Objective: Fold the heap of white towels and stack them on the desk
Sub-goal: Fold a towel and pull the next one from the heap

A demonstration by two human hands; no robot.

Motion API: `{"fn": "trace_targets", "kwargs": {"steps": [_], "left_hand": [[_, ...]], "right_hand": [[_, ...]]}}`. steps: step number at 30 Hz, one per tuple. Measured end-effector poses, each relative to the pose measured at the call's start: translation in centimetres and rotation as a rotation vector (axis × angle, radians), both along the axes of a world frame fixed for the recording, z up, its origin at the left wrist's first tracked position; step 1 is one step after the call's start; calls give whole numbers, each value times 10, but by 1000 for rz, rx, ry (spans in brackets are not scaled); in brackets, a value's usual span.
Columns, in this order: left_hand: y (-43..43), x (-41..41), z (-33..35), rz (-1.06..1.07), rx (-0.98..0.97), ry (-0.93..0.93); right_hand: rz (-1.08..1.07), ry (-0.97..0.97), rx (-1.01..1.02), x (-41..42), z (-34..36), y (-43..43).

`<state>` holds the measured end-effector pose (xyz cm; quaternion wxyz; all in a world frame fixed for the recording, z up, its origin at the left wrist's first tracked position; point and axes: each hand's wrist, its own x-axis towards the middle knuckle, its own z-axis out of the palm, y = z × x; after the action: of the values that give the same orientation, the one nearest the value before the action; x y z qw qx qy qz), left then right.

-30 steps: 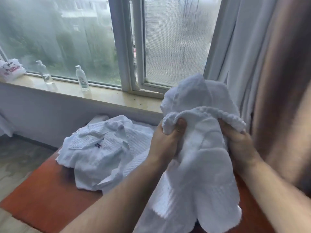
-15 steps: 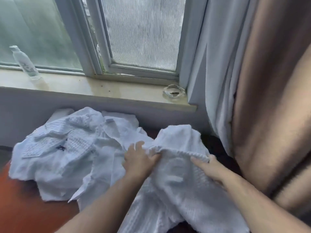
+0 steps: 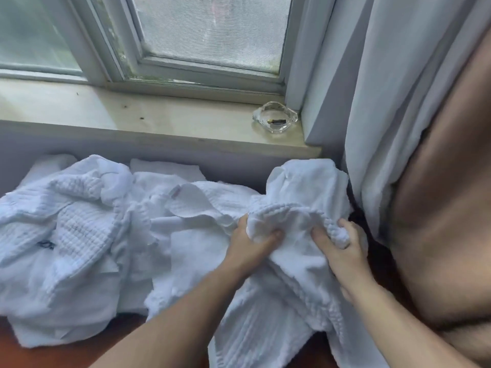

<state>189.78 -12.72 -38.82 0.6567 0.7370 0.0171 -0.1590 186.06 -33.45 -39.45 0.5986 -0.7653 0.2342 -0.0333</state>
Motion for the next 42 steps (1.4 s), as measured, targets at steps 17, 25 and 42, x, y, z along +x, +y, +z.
{"fn": "trace_targets", "kwargs": {"steps": [17, 25, 42], "left_hand": [[-49, 83, -43, -95, -59, -141], [14, 37, -14, -46, 260, 56], [298, -88, 38, 486, 468, -56]], "right_hand": [[48, 324, -392, 68, -33, -28], [-69, 144, -698, 15, 24, 7], [462, 97, -260, 28, 49, 270]]}}
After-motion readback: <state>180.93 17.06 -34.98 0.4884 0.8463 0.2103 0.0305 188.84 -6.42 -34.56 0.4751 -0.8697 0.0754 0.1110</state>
